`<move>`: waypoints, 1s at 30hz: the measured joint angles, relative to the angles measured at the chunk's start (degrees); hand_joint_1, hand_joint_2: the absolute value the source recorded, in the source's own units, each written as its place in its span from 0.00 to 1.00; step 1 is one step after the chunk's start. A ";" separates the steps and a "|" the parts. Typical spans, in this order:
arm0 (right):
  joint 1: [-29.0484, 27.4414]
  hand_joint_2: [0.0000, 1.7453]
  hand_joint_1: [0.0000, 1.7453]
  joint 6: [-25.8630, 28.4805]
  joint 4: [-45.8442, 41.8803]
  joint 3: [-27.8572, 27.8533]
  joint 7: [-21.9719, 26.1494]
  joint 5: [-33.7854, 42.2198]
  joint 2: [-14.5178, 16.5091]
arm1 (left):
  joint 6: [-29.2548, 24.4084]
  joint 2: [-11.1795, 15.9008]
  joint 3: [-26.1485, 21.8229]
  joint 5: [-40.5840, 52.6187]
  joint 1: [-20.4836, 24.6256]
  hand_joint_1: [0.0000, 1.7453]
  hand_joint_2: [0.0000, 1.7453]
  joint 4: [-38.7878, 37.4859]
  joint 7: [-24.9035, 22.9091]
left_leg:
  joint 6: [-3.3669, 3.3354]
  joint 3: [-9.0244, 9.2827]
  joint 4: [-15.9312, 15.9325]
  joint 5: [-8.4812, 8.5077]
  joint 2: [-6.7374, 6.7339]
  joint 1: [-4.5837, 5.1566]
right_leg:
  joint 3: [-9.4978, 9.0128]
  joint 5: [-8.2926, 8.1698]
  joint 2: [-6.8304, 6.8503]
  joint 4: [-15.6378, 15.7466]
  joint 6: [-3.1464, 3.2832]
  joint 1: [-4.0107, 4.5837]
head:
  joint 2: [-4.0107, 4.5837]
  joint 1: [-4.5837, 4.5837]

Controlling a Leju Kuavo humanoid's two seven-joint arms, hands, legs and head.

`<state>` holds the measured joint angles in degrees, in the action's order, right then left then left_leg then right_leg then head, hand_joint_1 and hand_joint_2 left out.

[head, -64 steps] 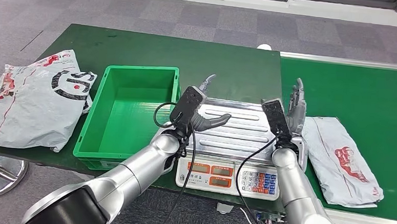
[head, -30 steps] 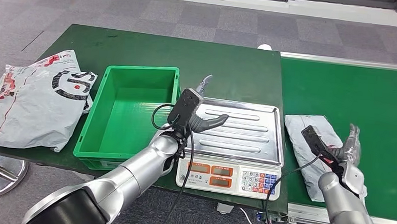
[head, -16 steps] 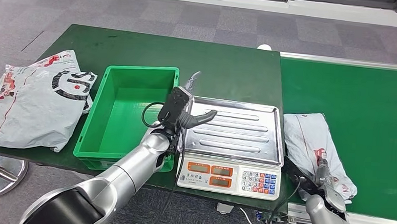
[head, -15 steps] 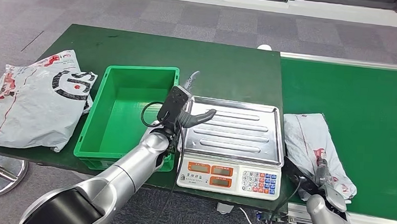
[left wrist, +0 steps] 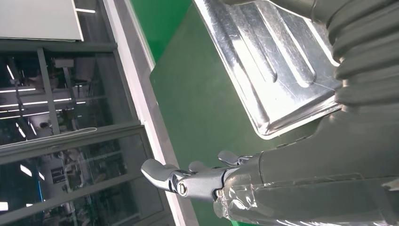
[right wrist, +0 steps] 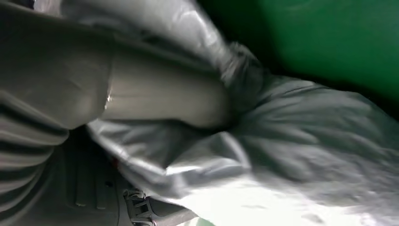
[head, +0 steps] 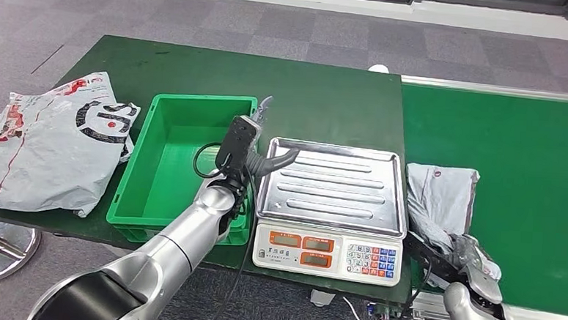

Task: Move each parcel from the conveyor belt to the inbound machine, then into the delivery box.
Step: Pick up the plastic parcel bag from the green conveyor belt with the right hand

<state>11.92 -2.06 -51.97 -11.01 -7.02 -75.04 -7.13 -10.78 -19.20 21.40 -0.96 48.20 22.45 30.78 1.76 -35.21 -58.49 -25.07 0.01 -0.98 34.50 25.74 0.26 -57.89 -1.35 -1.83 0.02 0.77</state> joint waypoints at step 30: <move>-5.44 1.00 1.00 34.30 -36.37 -4.20 15.21 21.84 5.47 | 0.04 -0.91 -3.52 2.48 -1.85 0.00 1.00 0.92 1.59 | -0.17 -0.12 0.00 -0.11 0.04 0.07 | 0.03 0.08 0.04 0.00 -0.11 -0.16 | 0.00 -0.01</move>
<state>6.48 32.24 -88.34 -15.21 8.20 -53.20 -1.65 -10.73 -20.11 17.87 1.52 46.35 23.37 32.37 1.59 -35.34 -58.49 -25.18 0.05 -0.92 34.53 25.83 0.30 -57.89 -1.46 -1.99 0.02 0.77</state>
